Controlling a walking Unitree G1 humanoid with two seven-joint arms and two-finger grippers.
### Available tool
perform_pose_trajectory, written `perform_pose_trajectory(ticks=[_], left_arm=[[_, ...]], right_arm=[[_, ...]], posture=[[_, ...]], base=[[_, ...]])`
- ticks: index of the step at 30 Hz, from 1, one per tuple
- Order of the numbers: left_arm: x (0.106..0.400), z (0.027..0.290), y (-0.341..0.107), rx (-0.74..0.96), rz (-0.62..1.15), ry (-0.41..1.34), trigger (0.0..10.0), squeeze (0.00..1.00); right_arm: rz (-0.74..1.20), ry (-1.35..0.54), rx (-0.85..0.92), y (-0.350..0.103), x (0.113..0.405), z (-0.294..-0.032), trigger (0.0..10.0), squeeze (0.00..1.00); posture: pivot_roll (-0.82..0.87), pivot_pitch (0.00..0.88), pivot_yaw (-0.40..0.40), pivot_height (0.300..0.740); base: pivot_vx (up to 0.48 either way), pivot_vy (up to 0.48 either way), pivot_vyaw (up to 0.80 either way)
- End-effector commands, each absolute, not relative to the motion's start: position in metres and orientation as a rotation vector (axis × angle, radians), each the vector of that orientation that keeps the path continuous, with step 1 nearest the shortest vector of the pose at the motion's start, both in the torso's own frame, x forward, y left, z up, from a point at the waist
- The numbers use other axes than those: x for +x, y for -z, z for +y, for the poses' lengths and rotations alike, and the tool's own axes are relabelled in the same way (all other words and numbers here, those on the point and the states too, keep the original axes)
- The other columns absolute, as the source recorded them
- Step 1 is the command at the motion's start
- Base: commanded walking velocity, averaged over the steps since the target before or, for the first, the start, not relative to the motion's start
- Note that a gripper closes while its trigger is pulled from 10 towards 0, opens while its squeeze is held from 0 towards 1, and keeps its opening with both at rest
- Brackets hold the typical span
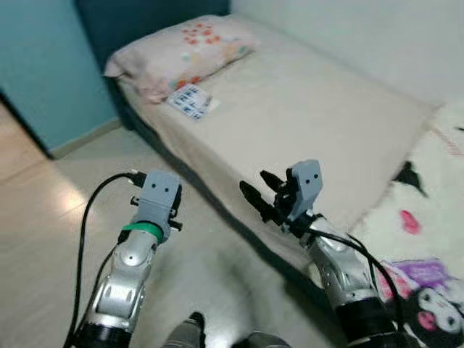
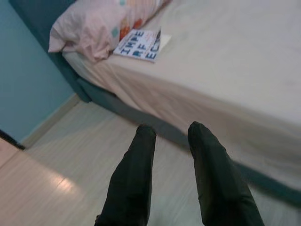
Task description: Clean up the room
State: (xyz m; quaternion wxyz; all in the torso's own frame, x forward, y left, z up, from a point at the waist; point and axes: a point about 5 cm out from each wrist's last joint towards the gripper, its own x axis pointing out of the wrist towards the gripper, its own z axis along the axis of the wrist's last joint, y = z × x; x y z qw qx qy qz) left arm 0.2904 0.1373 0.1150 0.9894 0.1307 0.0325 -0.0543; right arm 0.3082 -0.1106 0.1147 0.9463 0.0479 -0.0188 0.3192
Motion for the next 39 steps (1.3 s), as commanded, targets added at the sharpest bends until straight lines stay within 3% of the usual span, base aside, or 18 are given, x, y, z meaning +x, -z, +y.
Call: perform_pose_trajectory(ticks=[1, 8, 28, 39], left_arm=[[0.288, 0.141, -0.107, 0.270, 0.085, 0.096, 10.0, 0.00], [0.282, 0.138, -0.102, 0.252, 0.102, 0.097, 10.0, 0.00], [0.284, 0.143, -0.103, 0.284, 0.071, 0.045, 10.0, 0.00], [0.290, 0.143, -0.106, 0.300, 0.053, 0.017, 10.0, 0.00]], right_arm=[[-0.051, -0.678, 0.110, -0.116, 0.307, -0.105, 10.0, 0.00], [-0.048, -0.765, 0.098, -0.113, 0.300, -0.092, 10.0, 0.00], [-0.042, -0.760, 0.121, -0.111, 0.301, -0.091, 10.0, 0.00], [-0.062, -0.774, 0.144, -0.115, 0.301, -0.088, 10.0, 0.00]], posture=[[0.02, 0.026, -0.021, 0.740], [0.02, 0.032, -0.019, 0.740], [0.03, 0.039, -0.021, 0.740], [0.03, 0.037, -0.020, 0.740]], base=[[0.000, 0.000, 0.77], [0.000, 0.000, 0.77], [0.000, 0.000, 0.76], [0.430, 0.000, 0.66]])
